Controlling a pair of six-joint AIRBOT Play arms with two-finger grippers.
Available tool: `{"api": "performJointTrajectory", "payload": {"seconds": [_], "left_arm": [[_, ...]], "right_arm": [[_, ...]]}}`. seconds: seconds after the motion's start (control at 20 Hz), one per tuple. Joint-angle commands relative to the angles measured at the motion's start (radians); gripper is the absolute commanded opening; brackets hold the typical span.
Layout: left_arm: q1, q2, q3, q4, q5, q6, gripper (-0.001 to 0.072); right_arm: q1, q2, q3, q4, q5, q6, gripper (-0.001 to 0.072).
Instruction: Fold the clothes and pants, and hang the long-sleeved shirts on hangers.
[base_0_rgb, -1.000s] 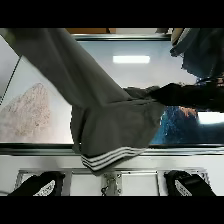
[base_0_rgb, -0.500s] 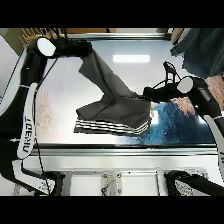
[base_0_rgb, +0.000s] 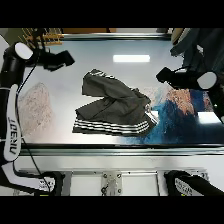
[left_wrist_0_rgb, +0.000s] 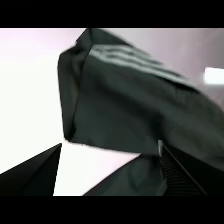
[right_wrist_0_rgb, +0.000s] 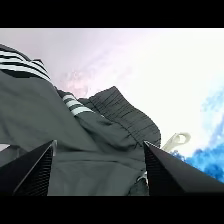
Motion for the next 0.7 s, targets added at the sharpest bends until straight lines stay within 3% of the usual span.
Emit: {"api": "performJointTrajectory", "payload": {"seconds": [0.0,0.2,0.3,0.45,0.65], "left_arm": [[0.074,0.186,-0.365,0.04,-0.081,-0.012,0.0662],[0.109,0.343,-0.859,0.022,-0.038,-0.012,0.0663],[0.127,0.388,-1.028,-0.072,0.002,-0.011,0.0663],[0.139,0.464,-1.184,-0.209,0.1,-0.03,0.0663],[0.138,0.568,-1.31,-0.318,0.27,-0.133,0.0663]], "right_arm": [[-0.019,0.11,-0.02,0.0,0.129,-0.039,0.0586],[-0.014,0.185,-0.044,0.001,0.188,-0.038,0.0586],[-0.014,0.197,-0.045,0.019,0.187,-0.038,0.0586],[-0.014,0.198,-0.045,0.056,0.189,-0.038,0.0586],[-0.014,0.198,-0.045,0.08,0.188,-0.038,0.0586]]}}
